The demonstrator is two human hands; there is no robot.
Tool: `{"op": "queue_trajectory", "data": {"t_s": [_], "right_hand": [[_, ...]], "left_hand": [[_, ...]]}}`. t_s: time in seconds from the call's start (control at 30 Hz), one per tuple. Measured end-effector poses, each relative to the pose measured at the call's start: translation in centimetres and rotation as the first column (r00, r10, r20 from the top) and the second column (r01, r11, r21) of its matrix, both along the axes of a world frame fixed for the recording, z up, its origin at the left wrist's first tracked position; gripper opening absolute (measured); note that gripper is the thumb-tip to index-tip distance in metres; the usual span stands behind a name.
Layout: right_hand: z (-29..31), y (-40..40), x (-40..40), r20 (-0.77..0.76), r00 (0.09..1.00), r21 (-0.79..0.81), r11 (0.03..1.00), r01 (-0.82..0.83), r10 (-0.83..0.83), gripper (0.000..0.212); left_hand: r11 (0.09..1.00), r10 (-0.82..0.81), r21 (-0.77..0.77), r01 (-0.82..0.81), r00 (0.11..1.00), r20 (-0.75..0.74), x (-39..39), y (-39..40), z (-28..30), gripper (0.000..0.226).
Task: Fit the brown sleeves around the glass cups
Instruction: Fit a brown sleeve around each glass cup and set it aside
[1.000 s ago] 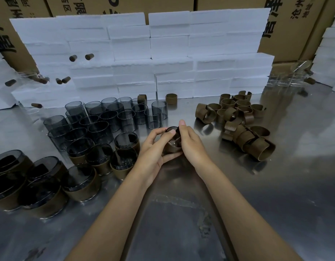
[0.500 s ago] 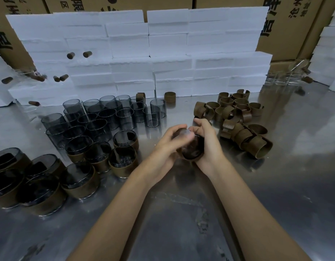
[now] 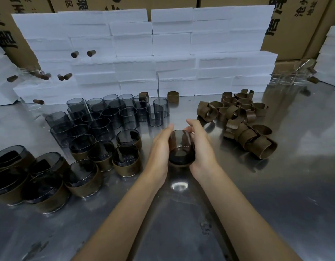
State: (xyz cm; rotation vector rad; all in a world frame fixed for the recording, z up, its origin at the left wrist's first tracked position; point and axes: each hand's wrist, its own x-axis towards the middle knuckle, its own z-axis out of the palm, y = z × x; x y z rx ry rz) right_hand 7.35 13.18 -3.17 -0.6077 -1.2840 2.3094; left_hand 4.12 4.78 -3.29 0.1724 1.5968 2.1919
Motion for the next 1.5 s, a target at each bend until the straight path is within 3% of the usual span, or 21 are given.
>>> {"op": "queue_trajectory", "data": {"t_s": [0.23,0.4,0.6,0.7,0.87,0.97,1.03,1.17,1.23,1.37,1.5], "right_hand": [[0.1,-1.1,-0.3,-0.024,0.999,0.232,0.972,-0.021,0.027,0.032],[0.3,-1.1,0.0,-0.011,0.999,0.267,0.963,-0.031,0.035,0.049],[0.2,-1.2,0.1,-0.007,0.998,0.278,0.959,-0.063,0.067,0.051],[0.1,-1.2,0.2,-0.014,0.999,0.267,0.963,-0.040,0.045,0.052],[0.8,0.1,0.0,0.041,0.984,0.197,0.967,0.159,-0.171,0.066],[0.8,1.7,0.3,0.022,0.962,0.190,0.946,0.263,-0.272,0.073],[0.7,2.5,0.5,0.007,0.952,0.195,0.934,0.299,-0.306,0.072],[1.0,3.1,0.9,-0.049,0.972,0.170,0.957,0.235,-0.230,0.055],[1.1,3.1,0.8,-0.057,0.984,0.144,0.974,0.174,-0.167,0.049],[0.7,2.4,0.5,0.026,0.999,0.096,0.994,-0.042,0.039,0.059],[0.4,1.6,0.2,0.071,0.980,0.253,0.947,-0.199,0.187,0.045]], "left_hand": [[0.980,0.185,-0.075,-0.187,0.982,-0.034,-0.6,-0.5,-0.1,0.034],[0.978,0.202,-0.036,-0.205,0.977,-0.070,-0.3,-0.5,-0.1,0.032],[0.982,0.189,0.022,-0.189,0.982,-0.021,-0.2,-0.6,0.1,0.032],[0.984,0.174,-0.020,-0.174,0.985,-0.022,-0.3,-0.6,0.2,0.042],[0.995,-0.026,-0.102,0.016,0.994,-0.103,-0.6,-1.0,0.2,0.041],[0.961,-0.204,-0.239,0.139,0.940,-0.274,0.1,-0.7,0.0,0.044],[0.939,-0.303,-0.247,0.238,0.913,-0.273,0.7,-0.3,-0.3,0.056],[0.967,-0.253,0.008,0.255,0.963,-0.094,0.5,0.1,-0.9,0.079],[0.967,-0.209,0.143,0.213,0.977,-0.037,-0.1,-0.1,-0.7,0.070],[0.906,-0.253,0.371,0.202,0.963,0.092,-0.8,-0.8,-0.1,0.049],[0.842,-0.268,0.527,0.111,0.935,0.231,-1.2,-1.2,0.1,0.047]]}}
